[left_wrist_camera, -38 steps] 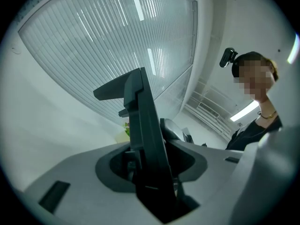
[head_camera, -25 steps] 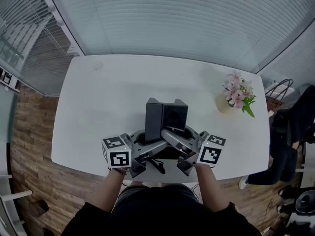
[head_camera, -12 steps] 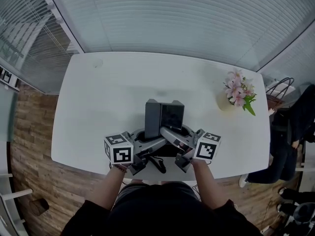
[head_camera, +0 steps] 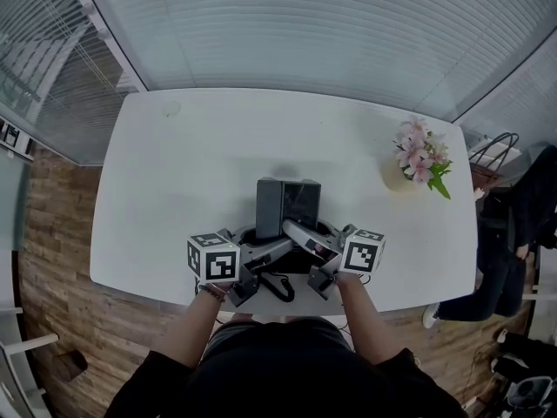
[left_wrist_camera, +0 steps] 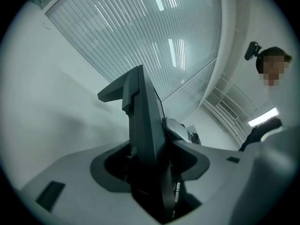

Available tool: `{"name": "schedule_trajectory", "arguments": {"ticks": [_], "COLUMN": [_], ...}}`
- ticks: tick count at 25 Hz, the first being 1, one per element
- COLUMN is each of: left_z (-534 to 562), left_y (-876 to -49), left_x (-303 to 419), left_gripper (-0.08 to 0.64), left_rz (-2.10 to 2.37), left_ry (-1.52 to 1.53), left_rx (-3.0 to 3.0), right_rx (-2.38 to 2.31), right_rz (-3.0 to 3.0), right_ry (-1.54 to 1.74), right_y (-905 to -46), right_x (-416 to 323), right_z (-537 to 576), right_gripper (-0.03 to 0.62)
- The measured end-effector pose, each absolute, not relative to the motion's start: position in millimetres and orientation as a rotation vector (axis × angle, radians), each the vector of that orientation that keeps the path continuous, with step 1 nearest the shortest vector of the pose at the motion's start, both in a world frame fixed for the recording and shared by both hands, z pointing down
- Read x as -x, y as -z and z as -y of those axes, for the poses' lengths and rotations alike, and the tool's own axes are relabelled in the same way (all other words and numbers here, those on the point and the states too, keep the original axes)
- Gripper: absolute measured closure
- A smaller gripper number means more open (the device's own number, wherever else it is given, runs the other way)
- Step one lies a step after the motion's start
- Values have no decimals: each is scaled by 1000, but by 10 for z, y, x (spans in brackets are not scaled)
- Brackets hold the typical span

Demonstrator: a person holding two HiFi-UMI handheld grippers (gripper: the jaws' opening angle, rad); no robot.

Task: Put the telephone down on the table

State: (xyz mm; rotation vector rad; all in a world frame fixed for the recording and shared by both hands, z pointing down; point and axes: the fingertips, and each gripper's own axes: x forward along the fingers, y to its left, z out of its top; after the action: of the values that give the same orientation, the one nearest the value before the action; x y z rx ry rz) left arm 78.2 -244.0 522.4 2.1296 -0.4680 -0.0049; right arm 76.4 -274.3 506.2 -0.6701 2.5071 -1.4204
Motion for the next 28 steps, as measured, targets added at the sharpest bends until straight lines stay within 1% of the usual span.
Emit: {"name": "schedule_trajectory", "arguments": {"ticks": [10, 18, 28], "left_z": [2385, 2345, 2308], "left_y": [-5314, -5395, -5472], "left_x": [-784, -817, -772], "left_gripper": [302, 279, 272], "left_rz": [501, 470, 493], "left_ry": [-53, -137, -201], "left_rx": [-2060, -1998, -1965], "right_rx": [634, 616, 467], "right_rz": [-2441, -2446, -2266], "right_ry": [1517, 1542, 1663], "right_y": [-5154, -5198, -5176], "right_x": [-771, -799, -719], "right_z": [2702, 2670, 2603], "right_gripper": [405, 419, 430]}}
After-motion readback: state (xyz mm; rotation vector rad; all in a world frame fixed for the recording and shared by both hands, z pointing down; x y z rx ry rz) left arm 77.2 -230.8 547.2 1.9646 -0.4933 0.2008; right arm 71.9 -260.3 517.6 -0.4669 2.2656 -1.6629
